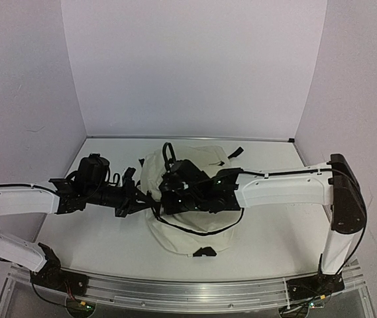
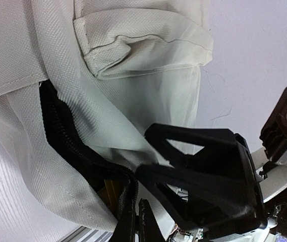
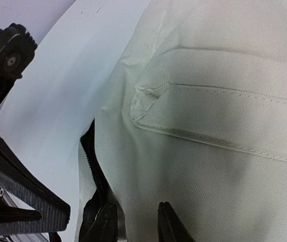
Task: Pack the student bag
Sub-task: Zip the student bag at the center of the board.
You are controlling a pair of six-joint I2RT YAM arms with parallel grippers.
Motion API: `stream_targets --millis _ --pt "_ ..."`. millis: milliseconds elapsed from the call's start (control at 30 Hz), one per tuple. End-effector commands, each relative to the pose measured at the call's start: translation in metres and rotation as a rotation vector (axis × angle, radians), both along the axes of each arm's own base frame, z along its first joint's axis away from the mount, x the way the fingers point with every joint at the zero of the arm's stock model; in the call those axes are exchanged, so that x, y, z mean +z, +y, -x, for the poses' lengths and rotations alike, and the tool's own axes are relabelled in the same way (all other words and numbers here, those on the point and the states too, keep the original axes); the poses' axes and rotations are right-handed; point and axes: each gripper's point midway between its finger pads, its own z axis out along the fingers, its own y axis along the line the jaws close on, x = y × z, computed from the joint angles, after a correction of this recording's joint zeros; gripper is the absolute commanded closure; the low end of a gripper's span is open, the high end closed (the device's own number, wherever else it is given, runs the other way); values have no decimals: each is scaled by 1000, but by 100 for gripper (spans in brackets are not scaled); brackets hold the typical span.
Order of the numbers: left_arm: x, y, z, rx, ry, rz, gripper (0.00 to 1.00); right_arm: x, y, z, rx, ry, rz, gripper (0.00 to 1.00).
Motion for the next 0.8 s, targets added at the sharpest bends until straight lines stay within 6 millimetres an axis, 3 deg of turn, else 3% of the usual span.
stream_targets --millis 0,167,333,567,767 --pt "20 7 -6 67 -62 26 100 58 -2 21 131 -146 -39 37" --pt "19 11 -5 81 -55 20 100 58 -6 59 291 -190 13 23" --pt "21 10 -4 78 -49 31 100 41 -10 81 370 -220 91 22" --pt "22 8 -5 72 -45 28 100 8 -16 82 366 -283 271 50" --pt "24 7 -7 72 -46 27 100 -5 -11 89 372 -352 365 73"
